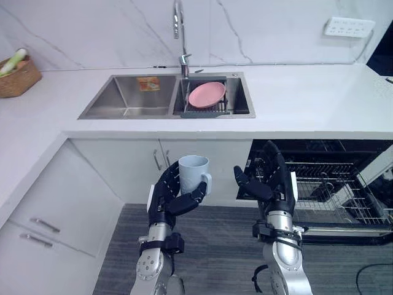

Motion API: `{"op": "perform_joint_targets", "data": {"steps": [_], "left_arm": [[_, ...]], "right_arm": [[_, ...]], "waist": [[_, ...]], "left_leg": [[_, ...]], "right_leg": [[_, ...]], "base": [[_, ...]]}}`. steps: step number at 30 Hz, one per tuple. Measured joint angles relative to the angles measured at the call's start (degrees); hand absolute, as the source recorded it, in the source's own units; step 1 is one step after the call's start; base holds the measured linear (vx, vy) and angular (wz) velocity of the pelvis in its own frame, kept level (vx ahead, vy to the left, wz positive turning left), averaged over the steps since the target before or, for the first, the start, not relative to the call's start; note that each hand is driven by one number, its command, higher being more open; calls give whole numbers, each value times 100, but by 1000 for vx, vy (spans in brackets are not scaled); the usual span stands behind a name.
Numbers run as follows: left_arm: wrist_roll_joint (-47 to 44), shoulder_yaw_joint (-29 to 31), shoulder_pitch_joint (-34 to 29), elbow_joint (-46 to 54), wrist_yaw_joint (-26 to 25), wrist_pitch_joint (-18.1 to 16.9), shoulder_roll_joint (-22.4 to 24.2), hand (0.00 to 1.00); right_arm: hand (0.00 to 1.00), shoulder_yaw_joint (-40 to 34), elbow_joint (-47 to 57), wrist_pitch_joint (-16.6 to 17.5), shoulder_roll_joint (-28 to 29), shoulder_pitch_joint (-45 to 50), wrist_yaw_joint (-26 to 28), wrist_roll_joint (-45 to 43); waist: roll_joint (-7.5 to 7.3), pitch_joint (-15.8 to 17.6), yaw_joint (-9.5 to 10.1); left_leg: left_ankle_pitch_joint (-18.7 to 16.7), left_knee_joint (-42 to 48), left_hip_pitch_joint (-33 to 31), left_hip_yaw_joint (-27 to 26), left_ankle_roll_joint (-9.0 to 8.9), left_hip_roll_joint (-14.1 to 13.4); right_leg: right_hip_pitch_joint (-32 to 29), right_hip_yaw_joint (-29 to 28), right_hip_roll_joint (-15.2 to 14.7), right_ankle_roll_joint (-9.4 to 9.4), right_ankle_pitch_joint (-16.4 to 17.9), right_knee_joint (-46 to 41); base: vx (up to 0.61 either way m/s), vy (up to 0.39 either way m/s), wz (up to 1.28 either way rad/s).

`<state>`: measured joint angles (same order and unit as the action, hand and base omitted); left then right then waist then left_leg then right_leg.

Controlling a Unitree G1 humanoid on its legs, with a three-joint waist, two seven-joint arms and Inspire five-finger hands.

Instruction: Walk over to the sink, pick up the cup, carry it to the dishwasher, place the cup inside the dishwasher, then close the dishwasher door

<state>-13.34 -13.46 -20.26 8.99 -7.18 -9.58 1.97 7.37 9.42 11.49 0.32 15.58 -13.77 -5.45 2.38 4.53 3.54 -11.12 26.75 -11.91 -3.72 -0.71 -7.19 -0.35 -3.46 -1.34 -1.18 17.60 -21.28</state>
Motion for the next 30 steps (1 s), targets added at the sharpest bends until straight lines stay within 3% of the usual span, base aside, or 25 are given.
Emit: {"op": "perform_joint_targets", "data": {"steps": [1, 4, 6, 7, 9, 11, 13, 14, 16, 20, 24, 25, 26, 28, 29, 30], "left_arm": [[0, 59, -10, 17, -18, 7, -19, 30], [0, 121, -5, 42, -72, 6, -110, 30], [2, 124, -41, 45, -121, 6, -131, 30], [3, 138, -66, 69, -128, 6, -140, 30], [13, 136, -67, 145, -130, 6, -198, 30], [67, 153, -47, 230, -131, -16, -207, 30], [104, 167, -7, 251, -128, -70, -251, 30], [104, 160, -3, 237, -128, -67, -250, 30], [107, 48, 11, 210, -105, -61, -128, 30], [158, 66, 51, 201, -11, -62, 51, 30], [157, 155, 80, 196, -39, -62, 75, 30], [156, 217, 98, 196, -51, -62, 77, 30], [154, 233, 109, 193, -57, -63, 73, 30], [155, 171, 185, 167, -59, -66, 46, 30], [156, 161, 216, 153, -59, -65, 45, 30], [158, 86, 236, 108, -61, -70, 38, 30]], "right_arm": [[90, 33, -87, -19, 53, 21, -3, -3], [90, 104, -102, -19, 128, 0, 62, 3], [90, 101, -135, -19, 138, -59, 115, 4], [90, 94, -174, -19, 141, -114, 122, 5], [90, 79, -255, -19, 176, -195, 124, 6], [90, 80, -268, -18, 210, -212, 128, 9], [90, 91, -487, -17, 229, -413, 151, 11], [90, 91, -516, -17, 217, -426, 152, 11], [90, 2, -588, -21, 114, -373, 109, 7], [90, -54, -621, -27, 60, -251, 112, 6], [90, 27, -530, -26, 56, -119, 137, -8], [90, 53, -510, -26, 72, -121, 151, -18], [90, 57, -471, -26, 78, -120, 159, -26], [90, -61, -430, -3, 91, -223, 177, -192], [90, -94, -442, -2, 88, -253, 178, -229], [90, -148, -542, 4, 86, -299, 213, -240]], "waist": [[-154, -75, -61], [-386, -136, -20], [-392, -131, -8], [-399, -127, 12], [-462, -99, -32], [-504, -123, -109], [-599, -136, -134], [-582, -141, -132], [-406, -121, -192], [-338, -127, -220], [-162, -104, -142], [-169, -108, -139], [-232, -111, -89], [-221, -143, 23], [-228, -140, 28], [-185, -189, 26]], "left_leg": [[-51, 2, 36, -146, 84, 99], [-173, 135, 86, -559, 273, 171], [-286, 56, 375, -852, 308, 161], [-368, -143, 670, -1102, 324, 140], [-393, -392, 1014, -1385, 345, 124], [-456, -509, 1128, -1574, 263, 74], [-723, -213, 1146, -1735, 33, -95], [-738, -201, 1142, -1728, 7, -124], [-726, -370, 1155, -1531, -68, -248], [-712, -331, 1287, -1390, -90, -354], [-652, 948, 952, -1195, -34, -653], [-461, 1328, 738, -1015, 29, -646], [-447, 1453, 602, -898, -19, -598], [-832, 624, 464, -455, -97, -277], [-812, 279, 444, -332, -104, -177], [-316, -377, 550, -260, -202, -69]], "right_leg": [[-2, -162, -142, -26, 3, 59], [-79, -537, -300, -180, -81, 108], [-235, -537, -325, -282, -94, -336], [-466, -349, -393, -443, -101, -898], [-848, 122, -573, -588, -121, -1646], [-1139, 677, -787, -384, 1, -1758], [-1235, 1267, -836, -195, -69, -1259], [-1214, 1288, -805, -186, -66, -1210], [-1095, 1334, -540, -39, -123, -805], [-841, 1348, -389, -25, -115, -595], [-388, 1349, -229, -15, -124, -299], [-264, 1335, -250, -1, -180, -133], [-223, 1299, -293, -17, -257, 26], [-214, 1163, -360, -89, -424, 266], [-215, 1136, -390, -117, -441, 285], [-211, 1015, -419, -163, -458, 307]], "base": [[273, 330, -51], [239, 263, -63], [183, 171, -90], [140, 118, -100], [74, 15, -83], [67, -61, -63], [95, -128, -66], [86, -142, -64], [71, -117, -39], [56, -43, -7], [68, 16, -3], [87, 70, -6], [62, 64, -14], [84, 133, -26], [101, 210, -32], [103, 194, -32]]}}
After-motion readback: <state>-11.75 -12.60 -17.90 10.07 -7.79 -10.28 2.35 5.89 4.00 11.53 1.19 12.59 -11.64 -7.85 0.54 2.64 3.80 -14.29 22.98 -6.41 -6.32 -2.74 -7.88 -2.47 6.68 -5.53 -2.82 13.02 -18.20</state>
